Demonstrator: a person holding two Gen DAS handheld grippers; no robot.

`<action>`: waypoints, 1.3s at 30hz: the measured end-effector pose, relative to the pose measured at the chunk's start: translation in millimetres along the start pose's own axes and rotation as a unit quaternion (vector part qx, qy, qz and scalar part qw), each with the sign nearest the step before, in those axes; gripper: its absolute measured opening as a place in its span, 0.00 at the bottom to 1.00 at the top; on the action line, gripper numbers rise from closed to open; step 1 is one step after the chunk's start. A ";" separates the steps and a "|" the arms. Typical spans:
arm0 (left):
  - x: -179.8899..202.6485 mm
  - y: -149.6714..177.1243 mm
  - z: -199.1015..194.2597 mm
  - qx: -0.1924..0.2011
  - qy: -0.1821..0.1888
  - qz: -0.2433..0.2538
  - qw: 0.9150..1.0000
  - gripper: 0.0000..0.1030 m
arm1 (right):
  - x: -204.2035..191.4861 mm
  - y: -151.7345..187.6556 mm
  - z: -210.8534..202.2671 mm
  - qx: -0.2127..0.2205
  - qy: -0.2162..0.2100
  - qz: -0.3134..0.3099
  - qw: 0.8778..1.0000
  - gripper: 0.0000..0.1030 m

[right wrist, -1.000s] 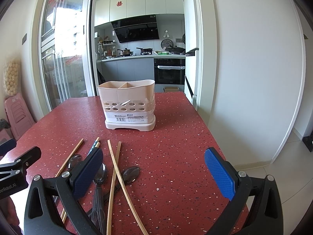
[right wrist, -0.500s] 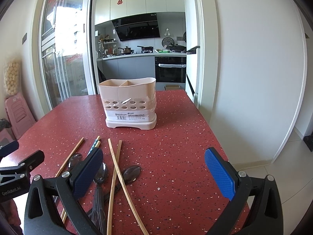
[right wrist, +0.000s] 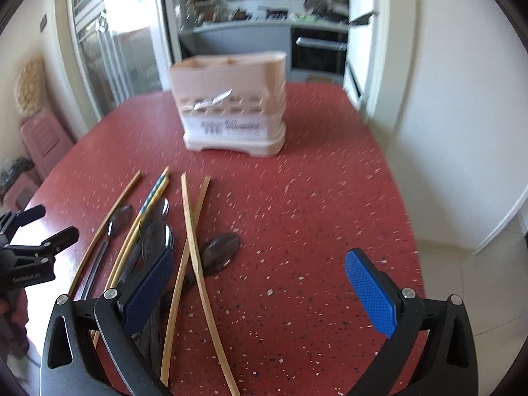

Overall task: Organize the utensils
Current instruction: 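Grasp a plain wooden chopstick with the left tool while the right tool grasps another wooden chopstick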

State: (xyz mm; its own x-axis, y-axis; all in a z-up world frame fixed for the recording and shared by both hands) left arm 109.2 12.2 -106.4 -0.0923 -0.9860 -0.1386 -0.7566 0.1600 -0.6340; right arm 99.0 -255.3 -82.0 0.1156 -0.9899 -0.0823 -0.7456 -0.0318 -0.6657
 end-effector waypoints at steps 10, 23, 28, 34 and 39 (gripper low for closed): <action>-2.7 6.5 24.2 -0.050 0.019 0.011 0.998 1.00 | -22.2 9.8 34.3 -0.114 -0.036 -0.086 0.989 0.69; 10.8 -2.7 33.3 -0.072 0.054 0.034 0.995 1.00 | -36.2 2.6 65.9 -0.181 -0.049 -0.110 0.976 0.47; 14.4 -3.6 42.1 -0.091 0.057 0.047 0.993 1.00 | -42.5 -7.8 78.9 -0.199 -0.049 -0.127 0.970 0.45; 16.9 -16.6 54.0 -0.111 0.086 0.042 0.989 1.00 | -50.2 -15.7 90.1 -0.224 -0.036 -0.163 0.960 0.39; 23.2 -28.3 62.4 -0.128 0.095 0.054 0.986 1.00 | -52.3 -25.1 97.7 -0.242 -0.041 -0.177 0.953 0.27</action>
State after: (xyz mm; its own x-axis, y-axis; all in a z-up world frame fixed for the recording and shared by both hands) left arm 168.9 -12.3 -139.2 -0.2827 -0.9586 -0.0347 -0.8722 0.2720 -0.4066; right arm 175.8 -189.2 -133.5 0.4520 -0.8919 0.0138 -0.8633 -0.4413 -0.2447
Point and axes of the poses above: each gripper's, at about its wrist camera, not at the fingertips, and z roughly the way its jaws point, x to its right, y to its underside, the point moved 8 cm from there along z, roughly the way its jaws point, and after that the axes turned 3 degrees about -y, right-handed, at the moved point
